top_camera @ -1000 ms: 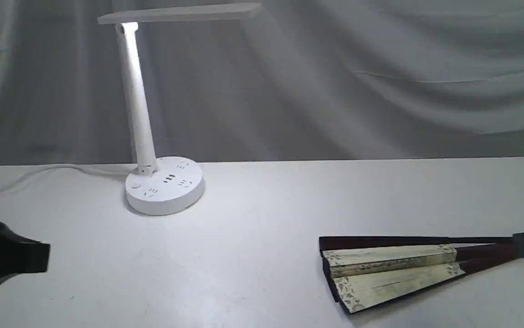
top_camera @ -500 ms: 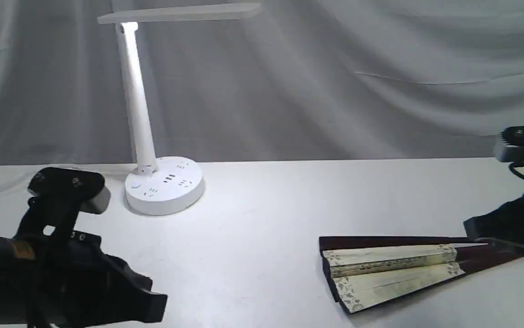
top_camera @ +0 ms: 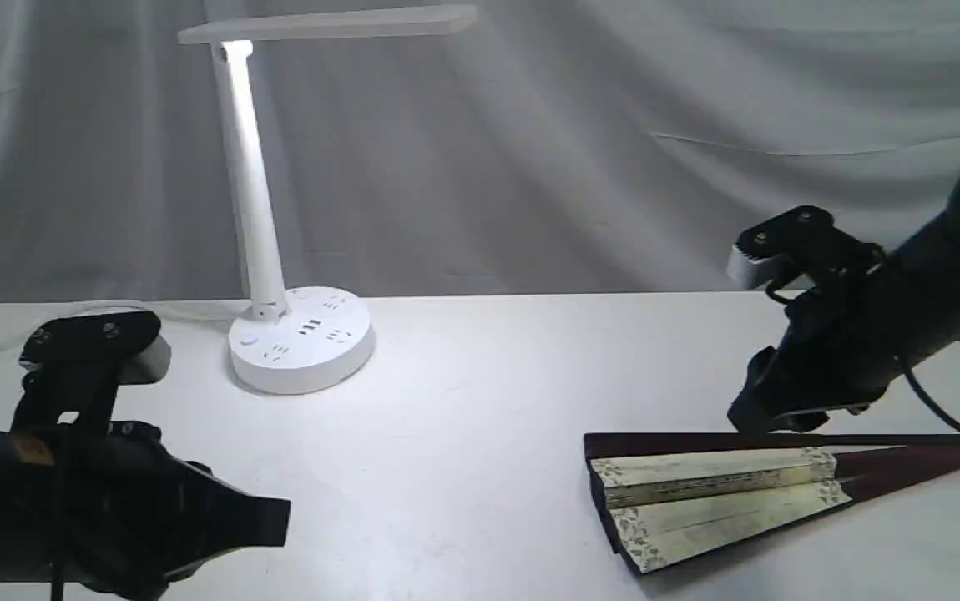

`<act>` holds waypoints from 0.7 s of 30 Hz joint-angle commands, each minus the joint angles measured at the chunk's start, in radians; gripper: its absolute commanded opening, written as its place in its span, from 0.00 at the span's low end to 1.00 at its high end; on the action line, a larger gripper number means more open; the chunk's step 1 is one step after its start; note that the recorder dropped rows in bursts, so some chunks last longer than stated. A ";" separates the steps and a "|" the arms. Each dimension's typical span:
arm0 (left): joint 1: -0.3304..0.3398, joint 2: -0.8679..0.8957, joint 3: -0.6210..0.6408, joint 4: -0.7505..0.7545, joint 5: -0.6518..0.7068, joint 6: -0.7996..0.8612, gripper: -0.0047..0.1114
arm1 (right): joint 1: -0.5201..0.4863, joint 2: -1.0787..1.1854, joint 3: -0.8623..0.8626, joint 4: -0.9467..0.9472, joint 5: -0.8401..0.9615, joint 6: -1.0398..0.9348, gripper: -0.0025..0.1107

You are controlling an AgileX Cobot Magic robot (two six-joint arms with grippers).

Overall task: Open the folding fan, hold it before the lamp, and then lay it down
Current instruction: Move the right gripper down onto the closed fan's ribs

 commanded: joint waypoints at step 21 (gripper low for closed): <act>0.014 -0.001 -0.003 0.026 0.111 0.015 0.04 | 0.080 0.307 -0.159 -0.219 -0.072 -0.086 0.48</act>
